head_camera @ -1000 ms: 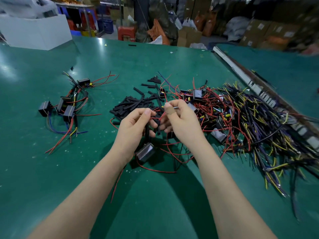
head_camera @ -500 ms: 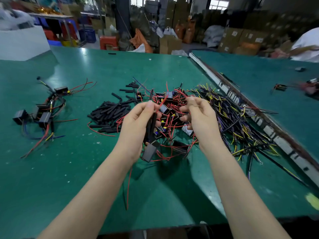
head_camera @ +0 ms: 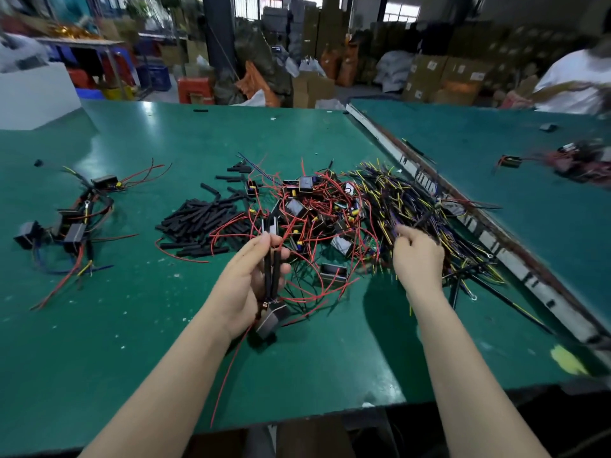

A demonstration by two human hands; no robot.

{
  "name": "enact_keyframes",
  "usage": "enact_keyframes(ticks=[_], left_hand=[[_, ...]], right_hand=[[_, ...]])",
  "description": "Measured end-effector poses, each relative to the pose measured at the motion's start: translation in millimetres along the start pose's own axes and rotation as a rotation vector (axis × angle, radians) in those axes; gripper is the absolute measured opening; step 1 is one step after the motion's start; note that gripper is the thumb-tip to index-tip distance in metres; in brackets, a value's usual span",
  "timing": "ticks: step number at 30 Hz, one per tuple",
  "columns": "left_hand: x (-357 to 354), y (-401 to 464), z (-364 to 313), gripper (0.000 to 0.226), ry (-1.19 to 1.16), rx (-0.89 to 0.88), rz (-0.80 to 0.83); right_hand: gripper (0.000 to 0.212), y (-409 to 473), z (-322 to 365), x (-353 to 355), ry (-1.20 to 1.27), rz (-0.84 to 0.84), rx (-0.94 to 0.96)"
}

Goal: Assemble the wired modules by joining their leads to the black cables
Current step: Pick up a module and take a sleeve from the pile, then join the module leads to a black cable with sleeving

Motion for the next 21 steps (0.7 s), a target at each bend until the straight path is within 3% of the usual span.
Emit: enact_keyframes(ticks=[4,10,12,15,17,19,21], left_hand=[[3.1,3.0,-0.3,0.016,-0.045,0.028,-0.005],[3.6,4.0,-1.2,0.02,-0.066,0.035,-0.01],[3.8,5.0,-1.1,0.019,-0.065,0.031,-0.006],[4.4,6.4,1.1,0.019,-0.062,0.033,-0.004],[5.7,7.6,2.2,0.017,-0.062,0.033,-0.001],[6.7,8.7,2.4,0.017,-0.059,0.022,0.002],[7.5,9.3,3.4,0.017,-0.049,0.011,0.005]], right_hand=[[0.039,16.0,19.2,8.7,0.05,-0.161,0.263],[0.045,36.2,27.9,22.4,0.254,-0.351,0.271],[0.045,41.1,25.9,21.3,0.191,-0.302,0.332],[0.039,50.8,13.4,17.3,-0.158,0.081,0.289],[0.032,48.4,2.7,21.0,-0.156,0.255,0.207],[0.028,42.9,-8.5,31.3,-0.002,0.176,0.133],[0.03,38.9,-22.0,42.4,-0.054,0.041,0.072]])
Point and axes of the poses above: each hand's wrist, its own y-axis towards the middle knuckle, its own x-axis out of the back of the hand, z = x × y, the point moved 1 cm from there along y, towards the middle knuckle, and after that the axes turned 14 degrees about -z, right-handed, at the moved point
